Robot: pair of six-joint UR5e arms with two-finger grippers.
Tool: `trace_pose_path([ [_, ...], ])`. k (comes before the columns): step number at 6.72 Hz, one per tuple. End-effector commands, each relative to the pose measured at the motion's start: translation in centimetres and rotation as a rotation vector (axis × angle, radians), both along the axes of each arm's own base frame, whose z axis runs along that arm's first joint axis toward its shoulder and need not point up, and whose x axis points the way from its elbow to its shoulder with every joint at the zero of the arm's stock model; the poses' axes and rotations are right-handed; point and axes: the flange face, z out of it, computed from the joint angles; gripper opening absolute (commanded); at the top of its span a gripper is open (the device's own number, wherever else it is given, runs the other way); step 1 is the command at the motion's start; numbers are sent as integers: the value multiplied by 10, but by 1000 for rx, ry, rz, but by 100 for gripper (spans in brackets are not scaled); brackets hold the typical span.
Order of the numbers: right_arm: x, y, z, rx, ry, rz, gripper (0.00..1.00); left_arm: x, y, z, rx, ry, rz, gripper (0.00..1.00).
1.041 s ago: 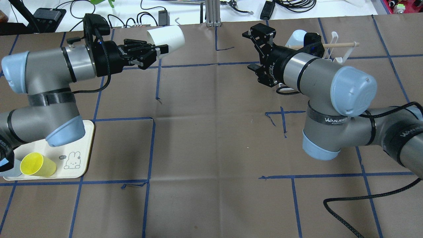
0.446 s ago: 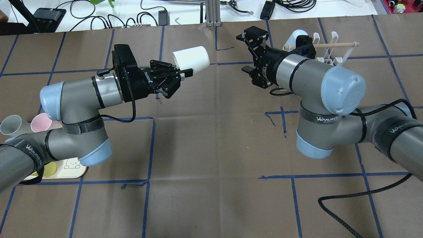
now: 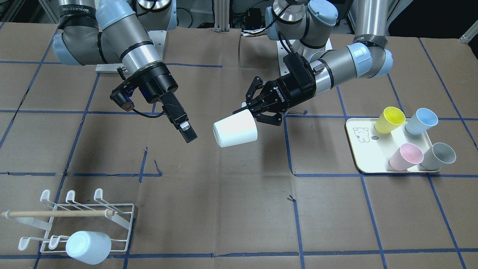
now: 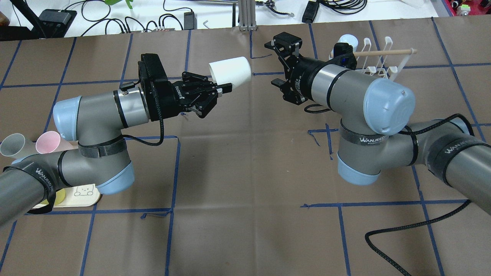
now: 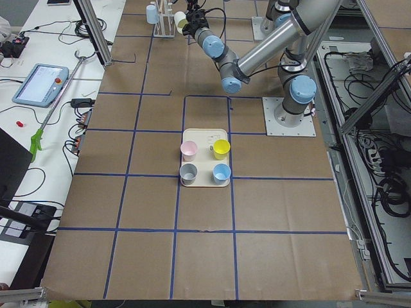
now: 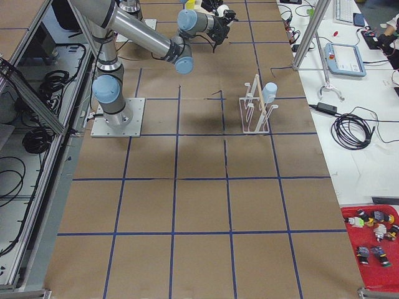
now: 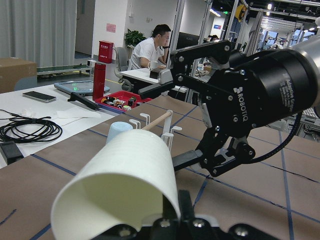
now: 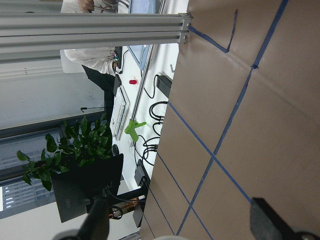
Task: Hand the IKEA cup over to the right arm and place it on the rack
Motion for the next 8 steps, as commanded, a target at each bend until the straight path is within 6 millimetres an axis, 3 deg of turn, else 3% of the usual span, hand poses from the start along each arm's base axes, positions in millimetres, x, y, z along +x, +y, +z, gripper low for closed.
trace_pose_path([
  [1, 13, 1, 6, 4, -20, 10, 96, 0, 0, 1, 6, 3, 2, 0],
  [8, 51, -13, 3, 7, -16, 40, 99, 0, 0, 1, 7, 4, 3, 0],
])
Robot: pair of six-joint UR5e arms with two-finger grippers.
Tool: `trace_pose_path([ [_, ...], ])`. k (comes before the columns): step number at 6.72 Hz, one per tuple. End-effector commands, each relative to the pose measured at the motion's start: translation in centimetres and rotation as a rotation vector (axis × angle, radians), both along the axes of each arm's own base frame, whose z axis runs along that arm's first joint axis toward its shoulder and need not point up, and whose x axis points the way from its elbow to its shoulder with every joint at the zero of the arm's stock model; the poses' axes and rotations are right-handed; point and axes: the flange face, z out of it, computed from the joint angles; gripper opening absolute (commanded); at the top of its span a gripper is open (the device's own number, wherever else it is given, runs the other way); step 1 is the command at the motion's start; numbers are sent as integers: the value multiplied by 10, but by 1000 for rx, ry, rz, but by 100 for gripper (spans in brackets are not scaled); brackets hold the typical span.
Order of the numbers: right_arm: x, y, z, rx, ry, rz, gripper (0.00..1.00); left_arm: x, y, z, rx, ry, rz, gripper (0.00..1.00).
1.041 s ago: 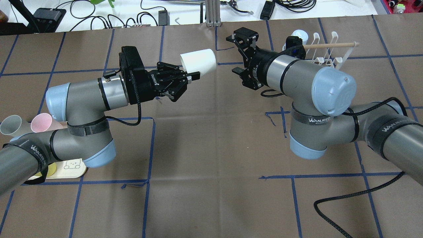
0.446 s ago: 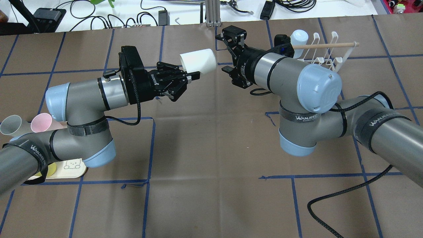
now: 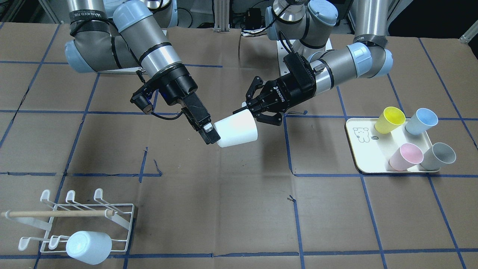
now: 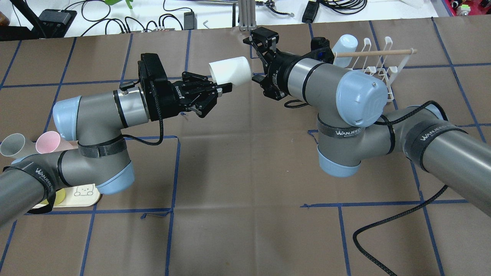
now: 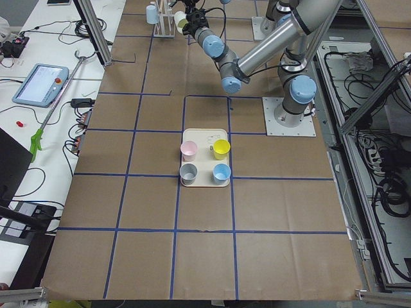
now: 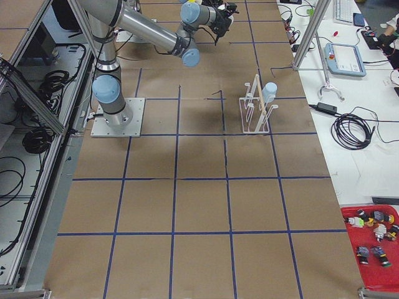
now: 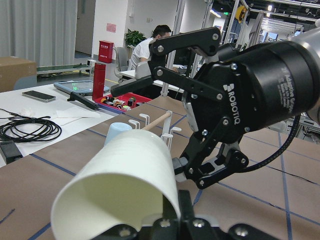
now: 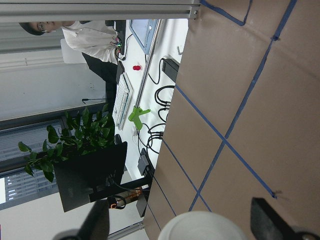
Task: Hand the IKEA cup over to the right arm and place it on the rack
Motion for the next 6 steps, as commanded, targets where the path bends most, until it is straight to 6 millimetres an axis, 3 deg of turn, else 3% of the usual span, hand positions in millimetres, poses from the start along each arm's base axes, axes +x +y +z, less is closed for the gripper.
trace_pose_path([
  [1, 7, -3, -4, 7, -1, 12, 99, 0, 0, 0, 0, 0, 0, 0],
  [6, 14, -2, -9, 18, -1, 29, 99, 0, 0, 0, 2, 0, 2, 0],
])
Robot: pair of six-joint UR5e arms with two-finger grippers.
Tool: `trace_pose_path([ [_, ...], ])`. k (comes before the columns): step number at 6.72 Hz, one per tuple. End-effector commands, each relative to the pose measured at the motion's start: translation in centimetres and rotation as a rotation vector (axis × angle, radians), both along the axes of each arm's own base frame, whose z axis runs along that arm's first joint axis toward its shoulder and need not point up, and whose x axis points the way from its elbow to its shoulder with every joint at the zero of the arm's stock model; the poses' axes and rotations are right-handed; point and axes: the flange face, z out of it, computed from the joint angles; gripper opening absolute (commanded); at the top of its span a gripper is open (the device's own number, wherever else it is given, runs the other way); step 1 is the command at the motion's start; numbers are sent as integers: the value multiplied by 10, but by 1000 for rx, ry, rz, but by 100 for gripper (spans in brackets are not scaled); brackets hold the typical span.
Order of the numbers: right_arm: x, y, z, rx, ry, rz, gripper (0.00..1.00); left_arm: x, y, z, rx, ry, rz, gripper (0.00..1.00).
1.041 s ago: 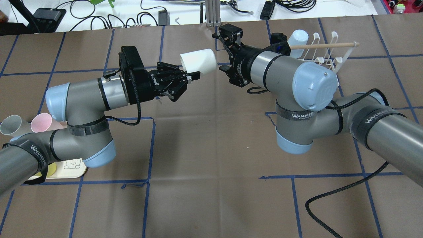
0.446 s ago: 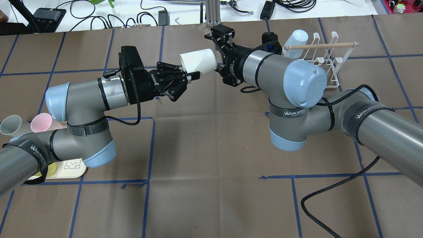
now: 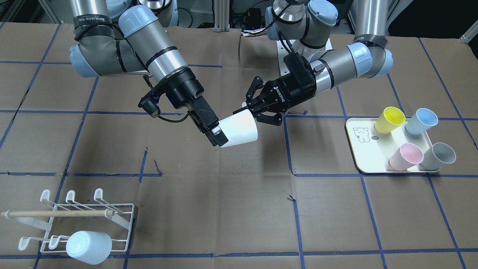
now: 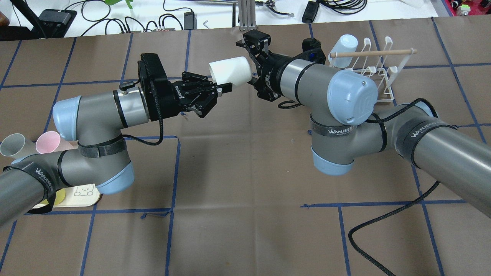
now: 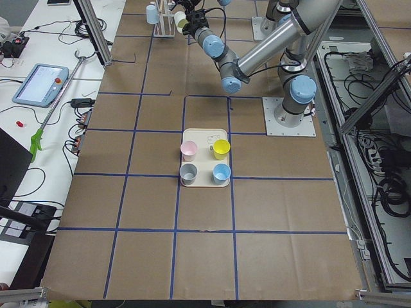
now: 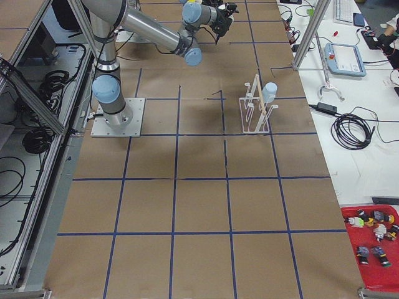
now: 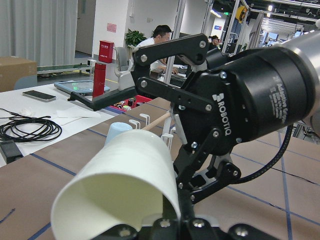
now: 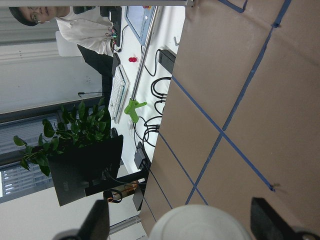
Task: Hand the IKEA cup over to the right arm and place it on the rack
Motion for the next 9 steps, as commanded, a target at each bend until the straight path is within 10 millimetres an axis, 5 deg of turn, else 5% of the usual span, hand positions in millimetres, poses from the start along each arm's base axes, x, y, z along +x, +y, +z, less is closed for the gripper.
trace_pose_path([
  [1, 6, 1, -3, 5, -1, 12, 99, 0, 0, 0, 6, 2, 2, 0],
  [6, 15, 2, -3, 13, -9, 21, 96, 0, 0, 0, 8, 2, 4, 0],
  [9, 15, 3, -3, 11, -8, 25, 62, 0, 0, 1, 10, 3, 5, 0],
])
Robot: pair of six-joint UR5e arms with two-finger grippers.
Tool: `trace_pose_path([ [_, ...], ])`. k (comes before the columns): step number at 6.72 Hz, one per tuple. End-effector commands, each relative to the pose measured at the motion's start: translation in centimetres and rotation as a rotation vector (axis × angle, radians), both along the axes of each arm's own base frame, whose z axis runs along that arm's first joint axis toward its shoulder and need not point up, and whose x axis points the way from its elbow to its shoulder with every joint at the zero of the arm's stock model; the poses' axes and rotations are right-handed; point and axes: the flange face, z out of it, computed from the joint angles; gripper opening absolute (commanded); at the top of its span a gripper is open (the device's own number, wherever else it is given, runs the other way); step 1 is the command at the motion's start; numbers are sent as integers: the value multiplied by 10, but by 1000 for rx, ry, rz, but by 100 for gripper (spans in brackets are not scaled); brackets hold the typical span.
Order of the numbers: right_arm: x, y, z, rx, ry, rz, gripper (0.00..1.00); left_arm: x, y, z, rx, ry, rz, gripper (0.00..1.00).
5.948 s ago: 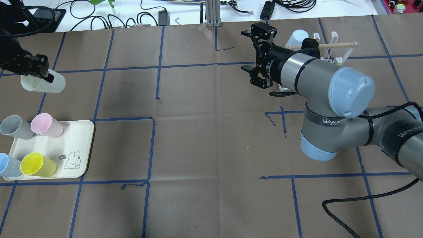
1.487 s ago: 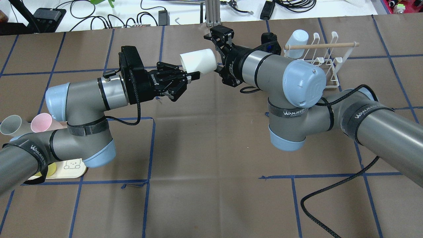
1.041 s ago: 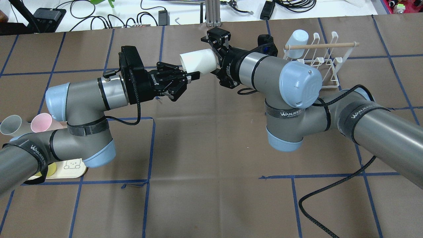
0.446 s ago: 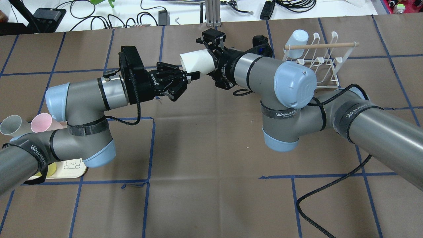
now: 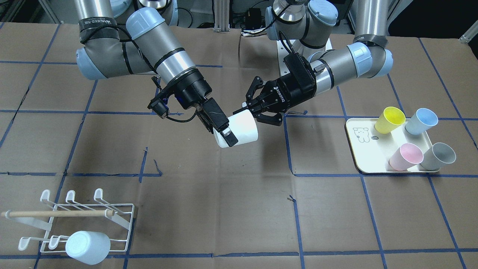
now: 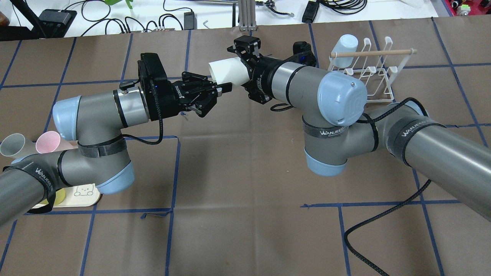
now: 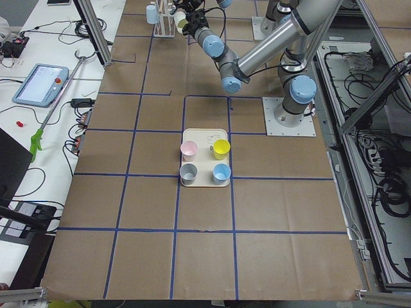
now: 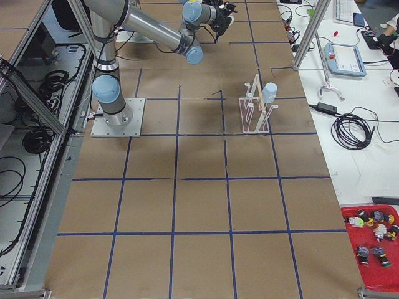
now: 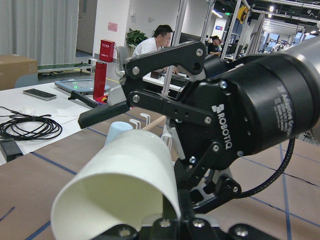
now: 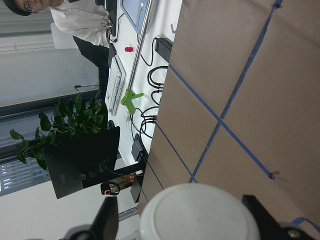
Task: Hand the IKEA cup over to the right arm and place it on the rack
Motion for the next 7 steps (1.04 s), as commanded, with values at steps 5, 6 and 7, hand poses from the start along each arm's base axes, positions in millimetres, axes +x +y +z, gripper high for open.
trace_pose_path([
  [5, 0, 0, -1, -4, 8, 10, 36, 0, -3, 3, 0, -3, 6, 58],
  [6, 0, 0, -1, -4, 8, 12, 35, 0, -3, 2, 11, 1, 8, 74],
  [7, 0, 0, -1, -4, 7, 12, 34, 0, -3, 1, 39, 12, 15, 92],
])
